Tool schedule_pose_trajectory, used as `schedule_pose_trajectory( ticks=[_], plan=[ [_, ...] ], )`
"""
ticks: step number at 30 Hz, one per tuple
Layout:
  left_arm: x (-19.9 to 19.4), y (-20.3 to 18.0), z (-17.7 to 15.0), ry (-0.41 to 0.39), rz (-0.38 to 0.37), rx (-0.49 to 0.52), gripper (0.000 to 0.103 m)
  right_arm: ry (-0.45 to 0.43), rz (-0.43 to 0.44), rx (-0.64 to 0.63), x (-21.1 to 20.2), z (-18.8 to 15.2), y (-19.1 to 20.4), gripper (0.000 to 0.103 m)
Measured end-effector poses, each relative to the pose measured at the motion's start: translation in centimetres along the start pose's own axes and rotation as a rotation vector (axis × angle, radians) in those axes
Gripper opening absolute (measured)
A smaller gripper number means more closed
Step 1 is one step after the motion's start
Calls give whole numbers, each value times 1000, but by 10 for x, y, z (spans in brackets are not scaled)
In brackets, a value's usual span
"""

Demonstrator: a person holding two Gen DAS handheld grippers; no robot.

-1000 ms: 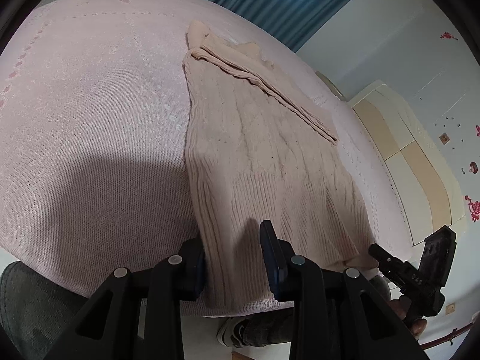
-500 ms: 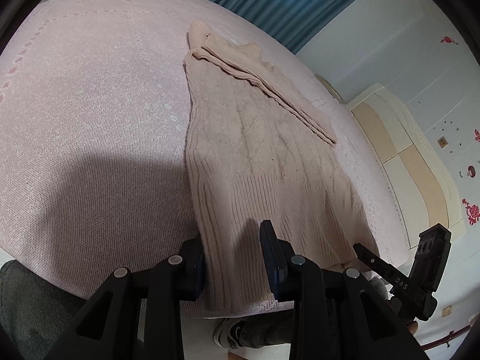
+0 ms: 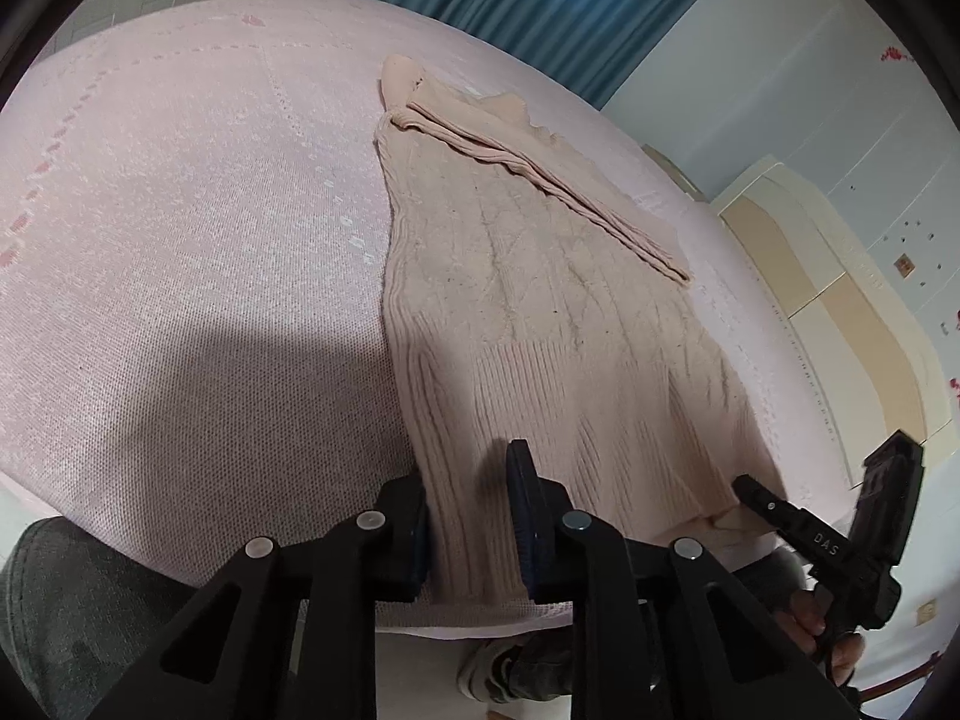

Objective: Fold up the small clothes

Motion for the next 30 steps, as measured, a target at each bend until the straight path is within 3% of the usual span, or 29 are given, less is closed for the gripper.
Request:
schedule_pose_trajectory(
  ticks=[16,23,30],
  plan=[
    [3,-2,1,6,23,27,22,19,-28,-53,5,-1,6,18],
    [6,-5,0,7,42,51,25,17,-36,-99,7,-3,13,31],
    [7,-9,-1,4,52,75,29,14,-49,-121,8,-4,14,34]
  ],
)
Point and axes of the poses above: each gripper's, at about its wrist camera, not at the fingertips, and x roughly the way its jaws point, y to its left, z to its top, the point moved 7 cm from there along x, roughly the way its jaws point, and after that the axes turned 2 degrees about y, right-handed, at the moved point
